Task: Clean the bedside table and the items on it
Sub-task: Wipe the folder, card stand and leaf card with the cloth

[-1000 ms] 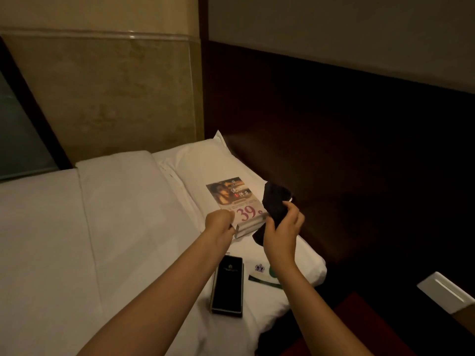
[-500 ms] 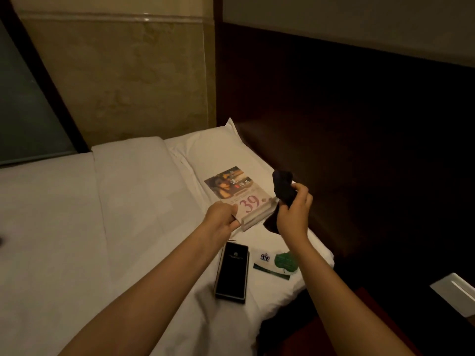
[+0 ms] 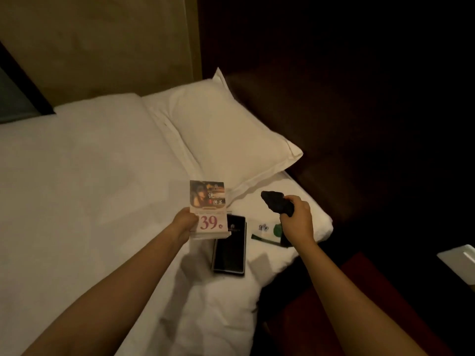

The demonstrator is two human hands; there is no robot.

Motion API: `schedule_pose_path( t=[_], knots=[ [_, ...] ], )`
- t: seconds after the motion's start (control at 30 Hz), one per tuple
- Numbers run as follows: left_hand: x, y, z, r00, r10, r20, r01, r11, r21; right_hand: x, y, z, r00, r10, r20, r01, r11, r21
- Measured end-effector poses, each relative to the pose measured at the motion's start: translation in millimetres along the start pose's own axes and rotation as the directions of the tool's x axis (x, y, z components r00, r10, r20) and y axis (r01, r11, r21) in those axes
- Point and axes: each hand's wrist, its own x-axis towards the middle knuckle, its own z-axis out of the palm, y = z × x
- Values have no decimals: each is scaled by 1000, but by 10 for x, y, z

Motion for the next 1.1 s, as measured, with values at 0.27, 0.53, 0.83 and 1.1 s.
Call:
schedule_pose_path(
  t=[0.27,0.53,0.83,1.1],
  knots=[
    [720,-558,-26,988,-153,-31,156,975,157,170,361,559,989,120,82,-114,991,-76],
    [1133,-1037,-325,966,-258,-25,250,901,354,194,740,703,961,275,6,-274,959,-77],
    [1254,-734,547,968,249,33,-195,659,726,299,1096,547,925,375,-60,-379,921,-83],
    [1389,-696,1812,884,88,459,-369,736,568,377,1430,414,916,394,-79,-399,914,-70]
  ],
)
